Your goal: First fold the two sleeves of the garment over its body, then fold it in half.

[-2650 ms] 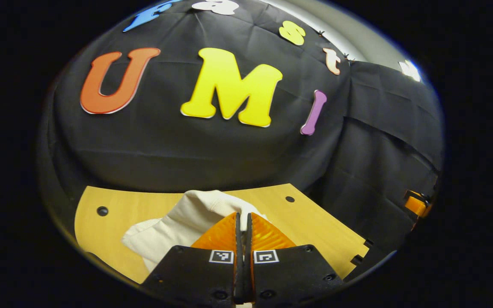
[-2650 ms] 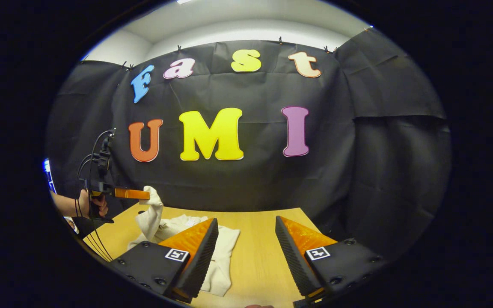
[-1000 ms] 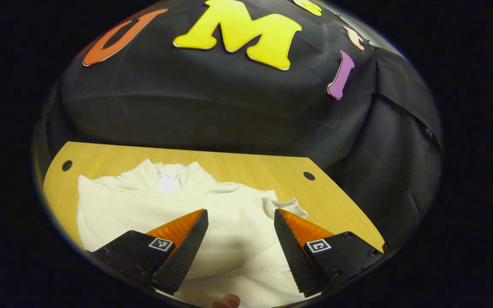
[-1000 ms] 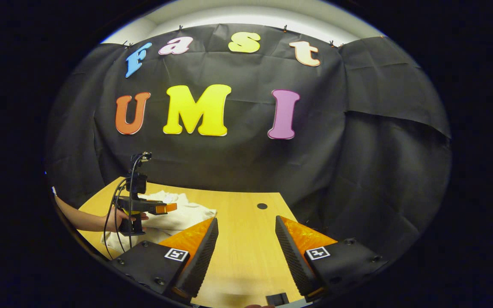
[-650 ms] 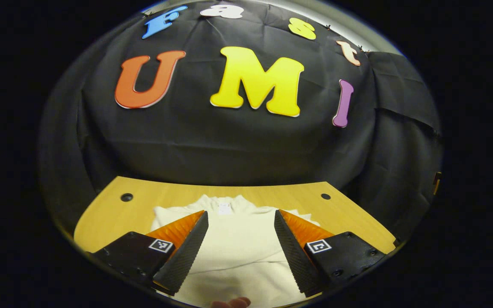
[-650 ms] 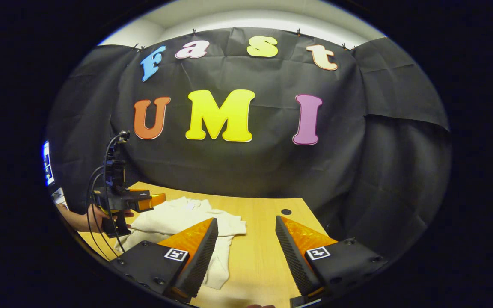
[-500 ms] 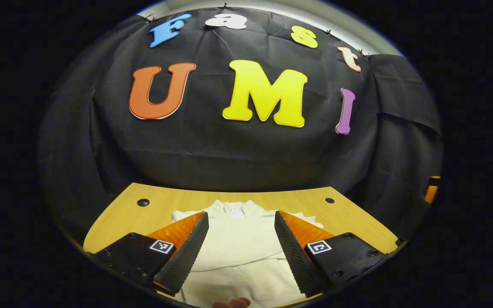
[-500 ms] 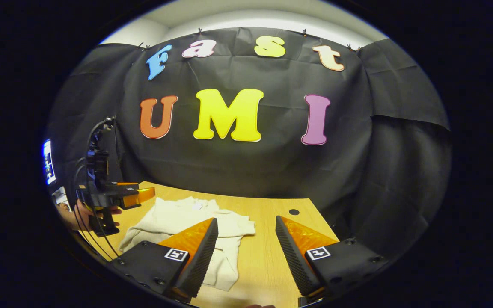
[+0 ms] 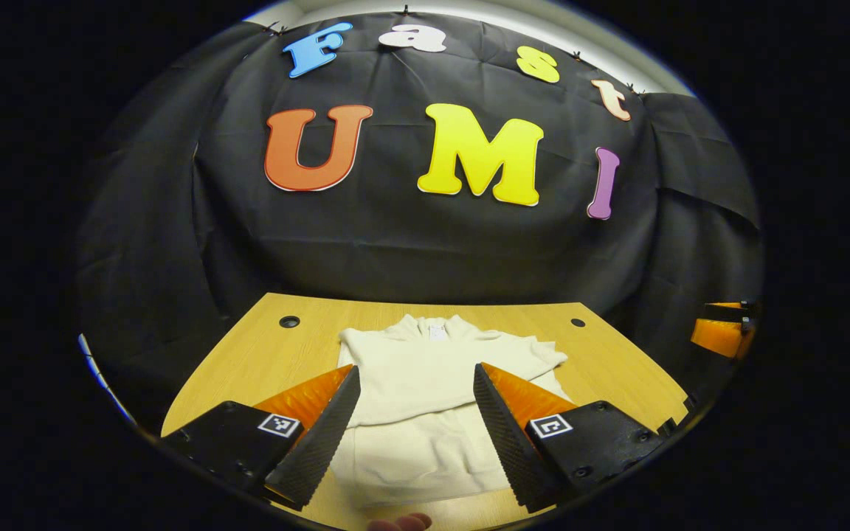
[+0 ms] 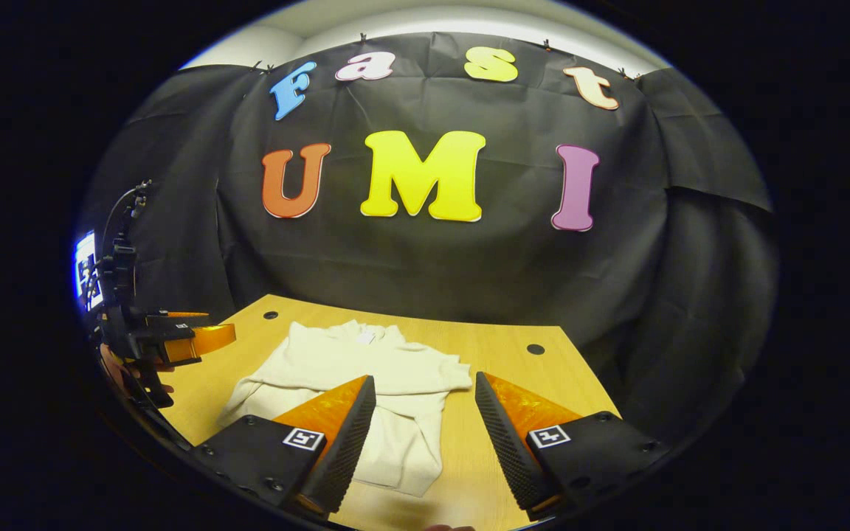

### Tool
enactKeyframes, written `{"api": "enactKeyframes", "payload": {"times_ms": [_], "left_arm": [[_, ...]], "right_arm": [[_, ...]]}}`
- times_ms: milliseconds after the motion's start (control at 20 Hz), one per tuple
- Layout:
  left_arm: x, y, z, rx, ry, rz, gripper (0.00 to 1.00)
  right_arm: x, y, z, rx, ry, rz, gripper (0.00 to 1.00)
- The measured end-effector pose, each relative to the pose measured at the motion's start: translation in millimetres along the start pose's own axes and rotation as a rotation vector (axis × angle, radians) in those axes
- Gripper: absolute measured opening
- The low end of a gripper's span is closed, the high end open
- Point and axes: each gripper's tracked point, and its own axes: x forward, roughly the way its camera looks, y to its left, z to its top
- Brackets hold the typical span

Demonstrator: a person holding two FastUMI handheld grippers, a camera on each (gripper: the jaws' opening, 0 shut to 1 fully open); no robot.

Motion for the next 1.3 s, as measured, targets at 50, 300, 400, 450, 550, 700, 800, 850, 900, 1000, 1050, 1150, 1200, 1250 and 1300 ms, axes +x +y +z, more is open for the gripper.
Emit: {"api": "enactKeyframes", "payload": {"times_ms": [50, 300, 400, 450, 550, 700, 800, 850, 900, 1000, 1050, 1150, 1200, 1250, 1300], "left_arm": [[-1.7, 3.7, -4.8, -0.002, 0.015, 0.008, 0.97], [-6.2, 18.2, -46.2, 0.01, 0.112, 0.014, 0.97], [-9.5, 15.5, -76.5, -0.003, 0.208, -0.033, 0.97], [-18.1, 16.6, -94.9, -0.011, 0.26, -0.043, 0.97], [-16.6, 24.8, -118.3, -0.042, 0.328, -0.038, 0.98], [-21.9, 39.6, -149.6, -0.077, 0.397, -0.01, 0.98], [-21.5, 42.8, -168.1, -0.103, 0.448, -0.035, 0.98], [-21.4, 45.6, -175.9, -0.114, 0.474, -0.04, 0.98], [-22.6, 48.6, -182.8, -0.125, 0.502, -0.041, 0.98], [-19.8, 54.0, -197.6, -0.145, 0.541, -0.049, 0.98], [-16.3, 56.4, -205.5, -0.157, 0.563, -0.045, 0.98], [-11.5, 59.6, -219.0, -0.173, 0.604, -0.037, 0.98], [-7.4, 58.5, -222.3, -0.183, 0.614, -0.04, 0.98], [-5.4, 57.7, -224.8, -0.194, 0.626, -0.039, 0.98], [-0.8, 57.1, -225.5, -0.201, 0.634, -0.035, 0.98]], "right_arm": [[1.5, 1.6, -4.5, 0.006, 0.017, 0.008, 0.85], [11.9, -2.6, -34.3, -0.023, 0.098, 0.011, 0.85], [14.9, -6.0, -52.5, -0.021, 0.146, 0.022, 0.87], [17.2, -8.8, -67.8, -0.013, 0.195, 0.023, 0.87], [17.6, -14.4, -102.7, 0.004, 0.302, 0.029, 0.87], [15.2, -20.6, -140.5, 0.051, 0.418, 0.024, 0.86], [14.1, -22.5, -160.5, 0.083, 0.479, 0.029, 0.87], [14.1, -23.7, -170.0, 0.086, 0.506, 0.029, 0.87], [15.7, -25.0, -178.9, 0.086, 0.535, 0.031, 0.87], [19.4, -25.2, -195.7, 0.083, 0.591, 0.025, 0.87], [21.5, -24.5, -204.6, 0.086, 0.616, 0.028, 0.87], [31.2, -22.2, -217.9, 0.079, 0.65, 0.021, 0.87], [36.5, -19.0, -224.6, 0.075, 0.667, 0.019, 0.91], [43.2, -15.7, -231.2, 0.071, 0.676, 0.015, 0.89], [48.7, -13.8, -238.8, 0.065, 0.694, 0.009, 0.91]]}}
